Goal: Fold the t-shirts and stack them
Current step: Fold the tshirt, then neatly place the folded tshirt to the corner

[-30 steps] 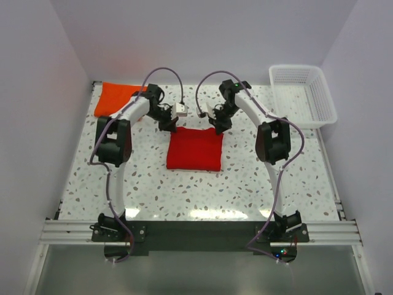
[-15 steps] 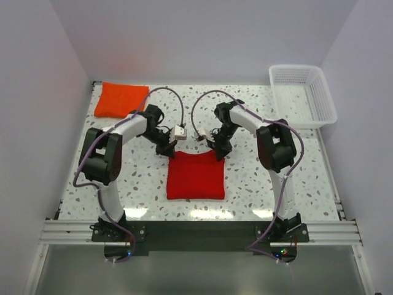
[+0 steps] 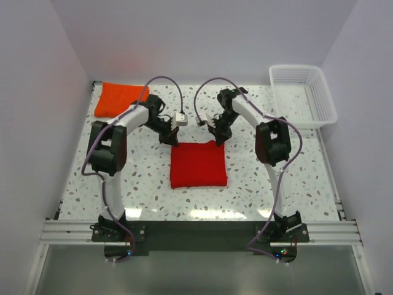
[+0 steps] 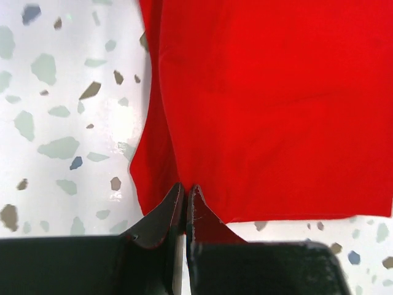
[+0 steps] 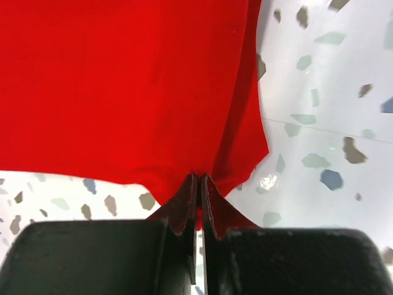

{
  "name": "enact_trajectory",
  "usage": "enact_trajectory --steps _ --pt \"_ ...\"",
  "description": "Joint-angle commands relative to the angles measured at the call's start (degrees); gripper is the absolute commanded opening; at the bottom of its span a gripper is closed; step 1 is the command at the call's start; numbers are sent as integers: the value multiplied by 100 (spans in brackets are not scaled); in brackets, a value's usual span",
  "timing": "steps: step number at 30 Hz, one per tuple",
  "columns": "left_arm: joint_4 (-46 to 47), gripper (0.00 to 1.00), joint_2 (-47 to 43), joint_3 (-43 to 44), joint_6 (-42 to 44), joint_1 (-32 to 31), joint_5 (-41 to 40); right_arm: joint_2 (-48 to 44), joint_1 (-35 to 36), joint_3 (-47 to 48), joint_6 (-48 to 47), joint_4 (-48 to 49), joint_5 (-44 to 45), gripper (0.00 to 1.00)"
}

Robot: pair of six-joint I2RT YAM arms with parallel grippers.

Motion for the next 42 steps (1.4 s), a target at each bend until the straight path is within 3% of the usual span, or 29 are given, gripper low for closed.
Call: enact_trajectory --steps 1,5,7,12,14,15,17,21,24,25,28,33,38,42 --pt "297 4 497 286 -380 134 138 327 13 259 2 -133 174 0" --pt "368 4 954 672 -688 362 147 485 4 286 212 245 350 1" --pt "377 4 1069 831 -793 415 147 398 -13 138 633 543 377 10" --pt "832 9 859 797 -1469 635 103 -303 -119 -293 1836 1800 464 9" --pt "1008 12 744 788 -1907 731 156 -585 -189 -600 2224 2380 587 23" --pt "1210 21 613 753 -2093 775 156 -717 -198 -697 2548 2530 692 34" --pt "1482 37 411 639 -2743 933 252 -1183 -242 -987 2971 3031 842 45" --pt "2674 47 -711 -350 -3762 1110 218 -2027 -286 -1541 4129 3620 826 56" --pt "3187 51 -1503 -1177 -4290 1048 506 -2458 -277 -2067 4841 3516 27 52" --pt "3241 51 -1637 -1346 -4588 952 620 -2607 -268 -2209 5089 3524 -636 48" --pt "3145 51 -1919 -1874 -5037 645 1051 -2714 -128 -2789 5934 3630 -1448 44" --pt "3663 50 -2174 -3052 -5933 109 1657 -2696 539 -3667 7050 4287 -2048 40" --pt "4443 50 -1710 -3991 -6646 -86 1834 -2100 681 -3994 7465 4281 -2286 39" --pt "4235 48 -814 -4064 -6463 19 1808 -1327 602 -4152 7306 4042 -1998 39"
